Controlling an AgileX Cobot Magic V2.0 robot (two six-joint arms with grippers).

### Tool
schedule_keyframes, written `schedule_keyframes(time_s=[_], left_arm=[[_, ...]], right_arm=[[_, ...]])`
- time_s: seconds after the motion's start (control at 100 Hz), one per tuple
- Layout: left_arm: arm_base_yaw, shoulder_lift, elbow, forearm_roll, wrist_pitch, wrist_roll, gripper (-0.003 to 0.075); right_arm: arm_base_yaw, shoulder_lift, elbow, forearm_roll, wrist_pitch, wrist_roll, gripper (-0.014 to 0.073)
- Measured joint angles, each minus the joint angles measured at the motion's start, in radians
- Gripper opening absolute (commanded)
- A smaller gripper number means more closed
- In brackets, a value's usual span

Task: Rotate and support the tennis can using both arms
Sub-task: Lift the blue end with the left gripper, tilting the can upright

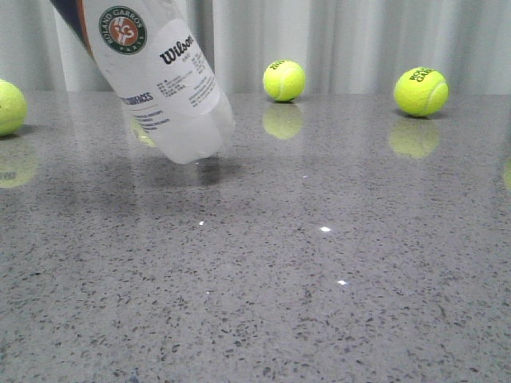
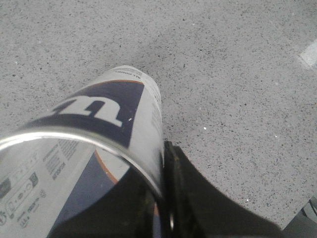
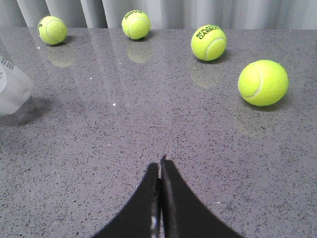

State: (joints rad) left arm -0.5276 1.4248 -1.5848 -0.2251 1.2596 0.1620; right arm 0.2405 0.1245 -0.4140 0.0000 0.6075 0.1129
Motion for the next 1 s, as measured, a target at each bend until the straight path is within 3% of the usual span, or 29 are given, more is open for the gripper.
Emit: schedule_keyframes(time_s=[0.44, 0.84, 0.91, 1.0], left_arm=[[-0.002, 0.053, -0.003, -0.002, -0.007, 0.0, 0.0002], [-0.002, 0.055, -0.006, -0.002, -0.005, -0.002, 0.0465], [-0.002, 0.055, -0.01, -0.002, -0.003, -0.002, 0.0507], [-0.002, 0.055, -0.019, -0.002, -0.003, -0.004, 0.0507]], right_arm=[[0.0, 0.0, 0.0, 0.0, 0.0, -0.003, -0.0057], [0.0, 0.0, 0.0, 0.0, 0.0, -0.003, -0.0057], [0.0, 0.0, 0.0, 0.0, 0.0, -0.003, -0.0057], [0.0, 0.0, 0.0, 0.0, 0.0, -0.003, -0.0057]])
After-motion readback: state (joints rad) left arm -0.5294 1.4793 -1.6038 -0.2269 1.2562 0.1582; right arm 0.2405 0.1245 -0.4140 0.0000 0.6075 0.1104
